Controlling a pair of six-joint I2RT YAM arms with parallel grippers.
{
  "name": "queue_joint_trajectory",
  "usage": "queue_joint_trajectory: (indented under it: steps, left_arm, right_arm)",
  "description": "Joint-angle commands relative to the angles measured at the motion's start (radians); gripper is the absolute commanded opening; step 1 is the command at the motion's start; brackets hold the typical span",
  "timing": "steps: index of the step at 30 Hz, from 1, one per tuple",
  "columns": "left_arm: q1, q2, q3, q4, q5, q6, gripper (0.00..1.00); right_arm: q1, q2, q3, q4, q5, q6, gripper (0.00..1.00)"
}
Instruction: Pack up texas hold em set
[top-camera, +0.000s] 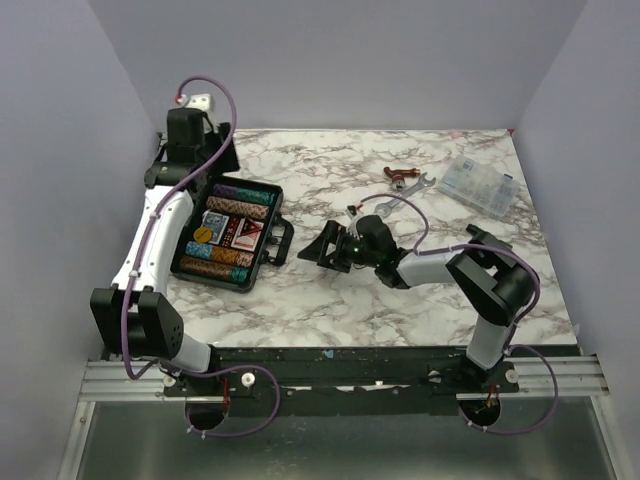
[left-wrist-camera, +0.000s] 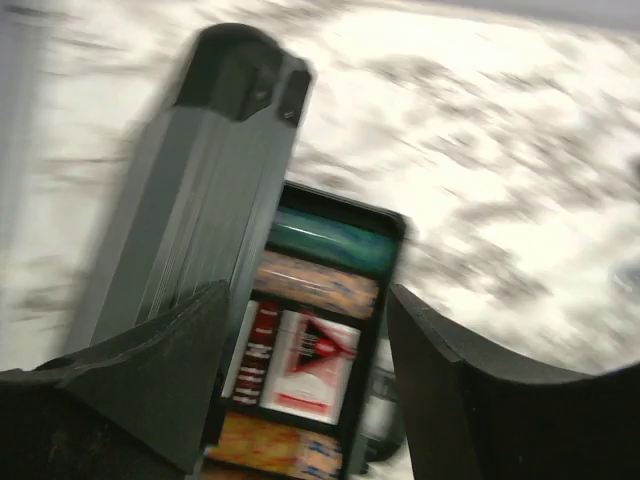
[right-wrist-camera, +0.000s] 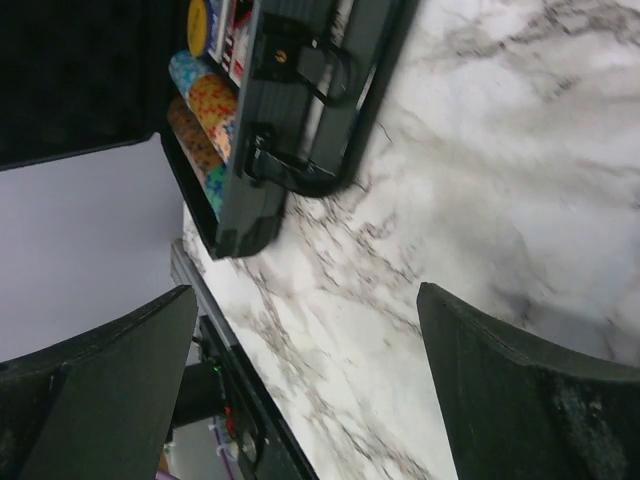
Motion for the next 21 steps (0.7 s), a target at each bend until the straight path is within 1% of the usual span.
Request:
queue_joint_trajectory:
  steps: [1,6,9,11,14,18,21]
  left_arm:
    - [-0.051,0.139,-0.139,-0.228,0.285,-0.09,0.67]
    - [-0.058,0.147,-0.147,-0.23,0.291,-0.076,0.68]
    - [-0.06,0.126,-0.144,-0.219,0.353,-0.056,0.68]
    - [-0.063,0.105,-0.152,-0.202,0.41,-0.044,0.69]
    - [-0.066,0.077,-0.168,-0.173,0.491,-0.035,0.7]
    - [-0.066,0.064,-0.176,-0.15,0.507,-0.034,0.69]
    - [-0.065,0.087,-0.155,-0.163,0.452,-0.024,0.63]
  right_arm:
    - [0.006,-0.109,-0.09,-0.004,0.07,-0.062,0.93]
    - [0.006,-0.248,-0.156,-0.102,0.189,-0.15,0.94]
    - [0.005,-0.284,-0.176,-0.123,0.218,-0.169,0.96]
    - [0.005,-0.271,-0.177,-0.123,0.209,-0.172,0.97]
    - [0.006,-0.224,-0.167,-0.083,0.149,-0.164,0.97]
    - [0.006,-0.131,-0.113,-0.008,0.049,-0.132,0.96]
    - [0.006,-0.071,-0.05,0.013,0.015,-0.119,0.94]
